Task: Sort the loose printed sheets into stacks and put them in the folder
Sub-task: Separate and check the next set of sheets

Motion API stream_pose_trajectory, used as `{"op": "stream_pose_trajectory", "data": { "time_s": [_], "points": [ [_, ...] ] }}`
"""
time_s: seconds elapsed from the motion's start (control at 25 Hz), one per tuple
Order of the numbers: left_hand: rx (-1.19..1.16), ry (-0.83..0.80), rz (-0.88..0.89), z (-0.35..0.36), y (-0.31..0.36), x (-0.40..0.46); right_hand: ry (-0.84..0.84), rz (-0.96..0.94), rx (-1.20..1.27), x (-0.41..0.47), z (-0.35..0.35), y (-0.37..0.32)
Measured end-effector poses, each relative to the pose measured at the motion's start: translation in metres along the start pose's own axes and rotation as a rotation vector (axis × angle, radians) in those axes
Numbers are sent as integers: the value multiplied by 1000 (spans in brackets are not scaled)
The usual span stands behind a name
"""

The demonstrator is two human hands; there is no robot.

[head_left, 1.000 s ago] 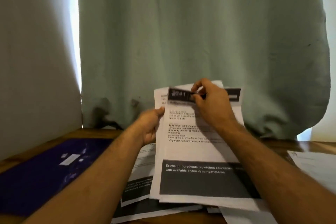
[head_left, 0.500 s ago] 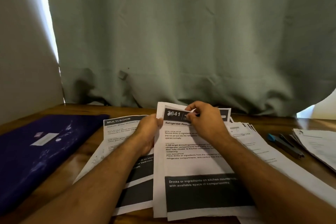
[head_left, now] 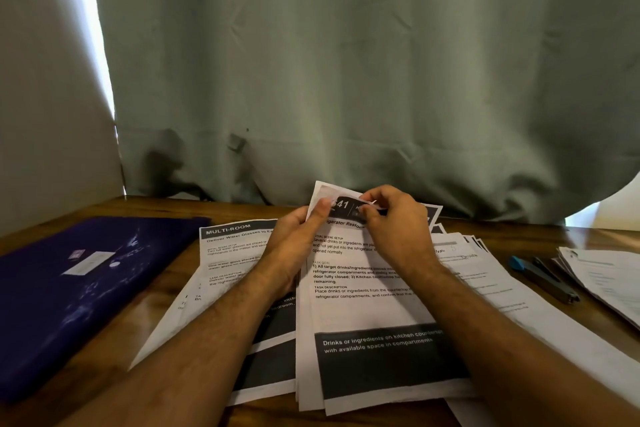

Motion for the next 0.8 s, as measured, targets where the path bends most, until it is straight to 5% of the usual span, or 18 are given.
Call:
{"op": "stream_pose_trajectory", "data": {
  "time_s": [0.8],
  "points": [
    [165, 172, 175, -11, 9, -2, 12, -43, 72, -7, -5, -14]
  ]
}}
Point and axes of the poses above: each hand's wrist, its own x-axis towards the middle knuckle, its own z-axis out of the palm, y = z × x, the point moved 10 cm from there along x, towards the middle knuckle, and after that the axes turned 13 degrees about y, right-handed, at the moved point
